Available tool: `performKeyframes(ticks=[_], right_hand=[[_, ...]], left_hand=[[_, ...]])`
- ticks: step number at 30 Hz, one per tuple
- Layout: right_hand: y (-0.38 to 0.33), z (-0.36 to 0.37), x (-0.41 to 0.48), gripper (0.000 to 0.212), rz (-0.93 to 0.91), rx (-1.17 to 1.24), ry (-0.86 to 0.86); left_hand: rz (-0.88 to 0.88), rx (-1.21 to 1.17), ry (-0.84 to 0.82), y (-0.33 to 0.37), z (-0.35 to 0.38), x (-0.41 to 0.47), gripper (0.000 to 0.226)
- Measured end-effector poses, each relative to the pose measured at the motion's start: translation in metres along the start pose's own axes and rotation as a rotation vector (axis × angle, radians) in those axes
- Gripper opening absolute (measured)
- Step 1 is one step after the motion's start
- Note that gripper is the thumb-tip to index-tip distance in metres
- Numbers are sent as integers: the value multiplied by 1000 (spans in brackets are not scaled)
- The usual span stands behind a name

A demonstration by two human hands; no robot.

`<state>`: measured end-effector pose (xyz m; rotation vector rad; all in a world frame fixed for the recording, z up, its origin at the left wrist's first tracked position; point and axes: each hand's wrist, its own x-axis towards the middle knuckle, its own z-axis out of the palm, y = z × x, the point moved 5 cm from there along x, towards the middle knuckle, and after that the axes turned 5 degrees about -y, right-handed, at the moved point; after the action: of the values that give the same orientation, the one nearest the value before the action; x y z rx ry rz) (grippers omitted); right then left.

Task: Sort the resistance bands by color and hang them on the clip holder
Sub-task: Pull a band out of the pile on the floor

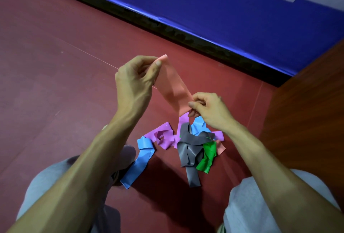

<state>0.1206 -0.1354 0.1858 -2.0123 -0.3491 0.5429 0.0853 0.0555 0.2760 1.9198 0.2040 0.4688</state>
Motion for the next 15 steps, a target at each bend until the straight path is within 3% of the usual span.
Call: performKeyframes(ticks=[5,7,11,15], right_hand=[[1,3,-3,10,-25,-205,-27],[1,2,-3,30,-52,-240,-6],[-19,-5,-5,36,-222,-149,100],[-27,-7,-9,24,-316,-140,154]], left_hand=[[93,179,-72,9,6,-5,17],[115,275,-171,10,11,-7,13],[102,328,-401,7,24,-15,15],[114,425,-435,1,26,-12,26]])
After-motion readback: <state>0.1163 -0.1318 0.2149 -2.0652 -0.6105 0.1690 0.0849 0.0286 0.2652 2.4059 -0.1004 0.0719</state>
